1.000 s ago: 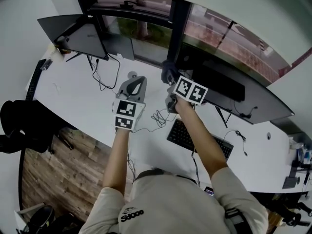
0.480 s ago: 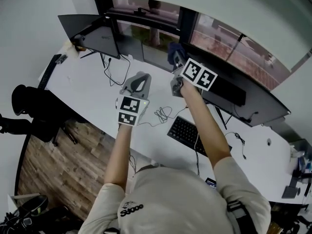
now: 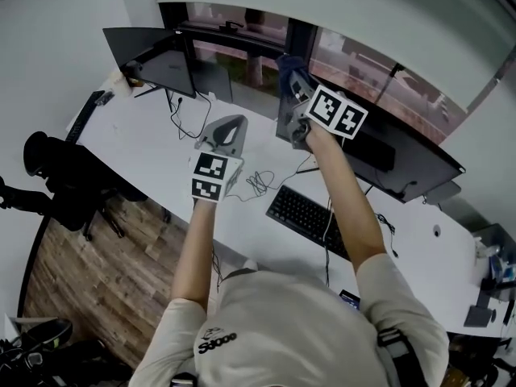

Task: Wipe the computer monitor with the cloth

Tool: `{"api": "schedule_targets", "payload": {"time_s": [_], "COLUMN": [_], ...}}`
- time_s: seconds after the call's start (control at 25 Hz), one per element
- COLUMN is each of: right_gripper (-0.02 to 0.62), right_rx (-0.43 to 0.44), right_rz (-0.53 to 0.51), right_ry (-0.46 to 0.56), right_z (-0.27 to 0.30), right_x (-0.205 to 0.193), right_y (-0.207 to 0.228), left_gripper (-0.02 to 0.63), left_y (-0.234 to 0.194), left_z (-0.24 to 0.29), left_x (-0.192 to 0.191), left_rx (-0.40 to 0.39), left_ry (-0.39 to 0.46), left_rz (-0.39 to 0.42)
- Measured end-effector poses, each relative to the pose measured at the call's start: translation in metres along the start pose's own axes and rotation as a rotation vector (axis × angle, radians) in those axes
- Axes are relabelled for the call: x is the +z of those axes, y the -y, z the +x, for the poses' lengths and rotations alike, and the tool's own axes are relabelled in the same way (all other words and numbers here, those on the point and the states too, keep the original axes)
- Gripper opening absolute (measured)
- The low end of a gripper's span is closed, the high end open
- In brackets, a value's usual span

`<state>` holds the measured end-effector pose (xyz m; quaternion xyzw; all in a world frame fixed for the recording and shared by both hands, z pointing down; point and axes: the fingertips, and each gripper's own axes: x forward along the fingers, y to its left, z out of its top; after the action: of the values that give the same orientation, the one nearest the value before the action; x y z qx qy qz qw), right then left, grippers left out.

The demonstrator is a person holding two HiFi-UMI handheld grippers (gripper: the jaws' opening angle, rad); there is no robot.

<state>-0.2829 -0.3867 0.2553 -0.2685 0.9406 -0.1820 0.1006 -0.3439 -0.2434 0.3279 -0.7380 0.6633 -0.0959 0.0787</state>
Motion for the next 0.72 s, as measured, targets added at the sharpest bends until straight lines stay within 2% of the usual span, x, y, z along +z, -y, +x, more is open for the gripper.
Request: {"api": "schedule_targets", "payload": {"time_s": [0.2,0.56,0.72], "right_gripper": [0.078,0.078,0.078], "right_rx": [0.034,-0.08,-0.126], "right_rz": [-0.067,-0.415,-0.53], "right_ry": [-0.032,-0.113,-0.122], "right_z": [-0.056,-0.216,-0.284], "right_x": [0.004,-0.006,-0.008], "right_y": [0.008,0.045,0.047], "left_gripper": [0.018,0.018,0.018], "left_y": [0.032,0.108,0.144], "left_z": [-0.009,-0.047,-0.071], "left_x": [0.016,0.024,0.024], "left_rx": [-0.017,-0.017,-0.024], "left_ry": [0.016,0.004,-0.019], "left_rz": [0.012,-0.003,-0.012]}}
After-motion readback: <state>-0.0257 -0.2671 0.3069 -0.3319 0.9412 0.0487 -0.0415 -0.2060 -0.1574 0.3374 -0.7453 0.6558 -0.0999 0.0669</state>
